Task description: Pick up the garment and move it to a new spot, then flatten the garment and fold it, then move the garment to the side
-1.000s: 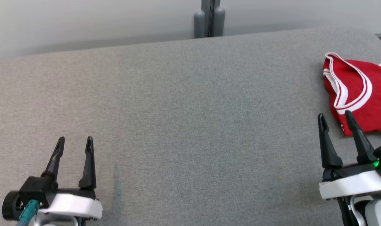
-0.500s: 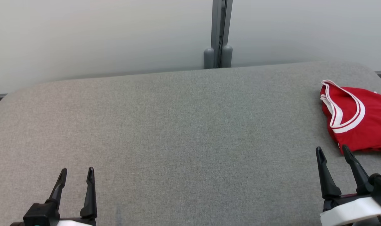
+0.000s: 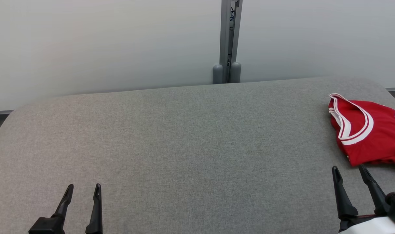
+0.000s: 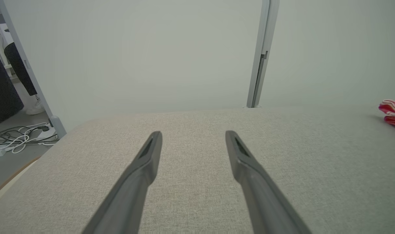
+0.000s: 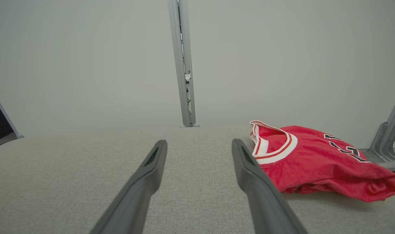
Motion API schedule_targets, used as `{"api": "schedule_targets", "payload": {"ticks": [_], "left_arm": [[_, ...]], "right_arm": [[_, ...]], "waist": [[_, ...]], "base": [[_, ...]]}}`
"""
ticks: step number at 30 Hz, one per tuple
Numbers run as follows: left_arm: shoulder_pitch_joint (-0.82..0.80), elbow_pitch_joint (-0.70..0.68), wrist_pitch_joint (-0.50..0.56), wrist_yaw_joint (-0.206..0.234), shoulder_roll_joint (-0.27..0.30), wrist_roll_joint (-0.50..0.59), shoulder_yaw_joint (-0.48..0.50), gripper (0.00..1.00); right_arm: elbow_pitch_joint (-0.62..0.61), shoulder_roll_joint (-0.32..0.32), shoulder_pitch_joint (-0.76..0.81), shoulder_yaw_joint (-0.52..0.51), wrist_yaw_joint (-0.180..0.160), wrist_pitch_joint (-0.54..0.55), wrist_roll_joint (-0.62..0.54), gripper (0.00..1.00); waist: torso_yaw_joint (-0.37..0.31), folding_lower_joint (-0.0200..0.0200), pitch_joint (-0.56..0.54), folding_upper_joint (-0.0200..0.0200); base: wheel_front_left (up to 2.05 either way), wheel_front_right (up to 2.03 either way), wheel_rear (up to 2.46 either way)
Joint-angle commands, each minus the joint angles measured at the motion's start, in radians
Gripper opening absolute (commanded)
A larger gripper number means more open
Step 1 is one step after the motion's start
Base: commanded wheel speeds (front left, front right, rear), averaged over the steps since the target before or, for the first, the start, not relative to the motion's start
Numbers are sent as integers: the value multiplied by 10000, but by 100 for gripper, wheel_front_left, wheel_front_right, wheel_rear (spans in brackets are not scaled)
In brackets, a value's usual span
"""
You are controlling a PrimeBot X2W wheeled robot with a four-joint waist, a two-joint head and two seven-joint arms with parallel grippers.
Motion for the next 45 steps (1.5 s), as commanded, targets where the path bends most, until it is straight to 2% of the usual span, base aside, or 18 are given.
{"api": "schedule_targets", "payload": {"ticks": [1, 36, 37, 45], "left_arm": [[57, 35, 40, 17, 64, -67, 4, 100], [-376, 520, -273, 17, 131, -256, -183, 100], [-181, 531, -224, -13, 43, -242, -198, 0], [-353, 745, 60, -245, -182, -1469, 7, 0]], "right_arm": [[-60, -13, 113, -51, -2, 42, -24, 100], [-360, 140, 179, -168, -2, 212, -107, 100], [-282, 158, 113, -135, 0, 157, -81, 0], [69, 197, -80, -144, 0, 343, 1293, 0]], "waist": [[15, 0, -4, 0], [53, 0, 54, 0], [53, 0, 54, 0], [64, 1, 73, 0]], "base": [[0, 0, 0], [0, 0, 0], [0, 0, 0], [0, 0, 0]]}}
